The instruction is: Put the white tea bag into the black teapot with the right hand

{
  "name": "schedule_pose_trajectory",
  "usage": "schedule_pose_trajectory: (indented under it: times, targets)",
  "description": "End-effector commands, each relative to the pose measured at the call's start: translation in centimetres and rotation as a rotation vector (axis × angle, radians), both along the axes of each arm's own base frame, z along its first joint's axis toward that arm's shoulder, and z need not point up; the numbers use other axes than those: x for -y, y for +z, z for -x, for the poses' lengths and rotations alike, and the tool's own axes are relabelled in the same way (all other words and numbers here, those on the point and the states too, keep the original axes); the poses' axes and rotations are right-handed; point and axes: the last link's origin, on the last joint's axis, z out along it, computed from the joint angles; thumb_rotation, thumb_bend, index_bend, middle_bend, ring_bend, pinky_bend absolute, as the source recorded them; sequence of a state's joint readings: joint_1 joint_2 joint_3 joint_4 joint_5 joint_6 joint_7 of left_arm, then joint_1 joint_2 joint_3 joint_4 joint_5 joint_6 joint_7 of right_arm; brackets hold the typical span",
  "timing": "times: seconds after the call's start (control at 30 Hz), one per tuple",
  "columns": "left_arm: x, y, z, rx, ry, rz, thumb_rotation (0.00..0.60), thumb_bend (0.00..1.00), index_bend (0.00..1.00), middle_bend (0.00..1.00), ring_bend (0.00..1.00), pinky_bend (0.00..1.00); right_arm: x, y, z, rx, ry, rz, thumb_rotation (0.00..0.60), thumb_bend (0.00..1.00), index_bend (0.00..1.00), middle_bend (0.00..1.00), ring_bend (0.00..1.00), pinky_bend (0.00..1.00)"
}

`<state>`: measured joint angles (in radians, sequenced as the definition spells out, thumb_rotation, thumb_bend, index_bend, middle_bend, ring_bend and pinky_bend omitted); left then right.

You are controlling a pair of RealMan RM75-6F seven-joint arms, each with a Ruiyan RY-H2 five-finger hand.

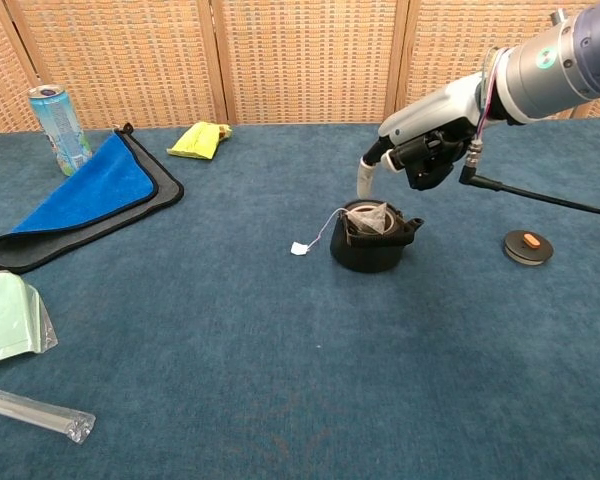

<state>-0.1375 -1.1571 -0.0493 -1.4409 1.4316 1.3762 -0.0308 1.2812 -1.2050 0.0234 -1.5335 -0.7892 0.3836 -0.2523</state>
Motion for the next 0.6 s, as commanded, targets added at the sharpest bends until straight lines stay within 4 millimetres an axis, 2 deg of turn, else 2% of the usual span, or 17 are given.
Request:
schedule_pose_trajectory:
  times: [0.03,0.6]
  targets:
    - [0.0,0.0,0.0,0.001,0.0,0.001,0.6,0.38,0.02,0.0,0.0,0.0,0.0,-0.4,-0.1,-0.01,0.003,-0.011,0.0,1.0,0.23,1.0,1.0,1.0]
    - [0.1,-0.2,0.3,0.003,0.009,0.005,0.6,0.38,0.02,0.0,0.0,0.0,0.5,-1.9,0.2,-0.067,0.006,-0.025,0.0,1.0,0.22,1.0,1.0,1.0]
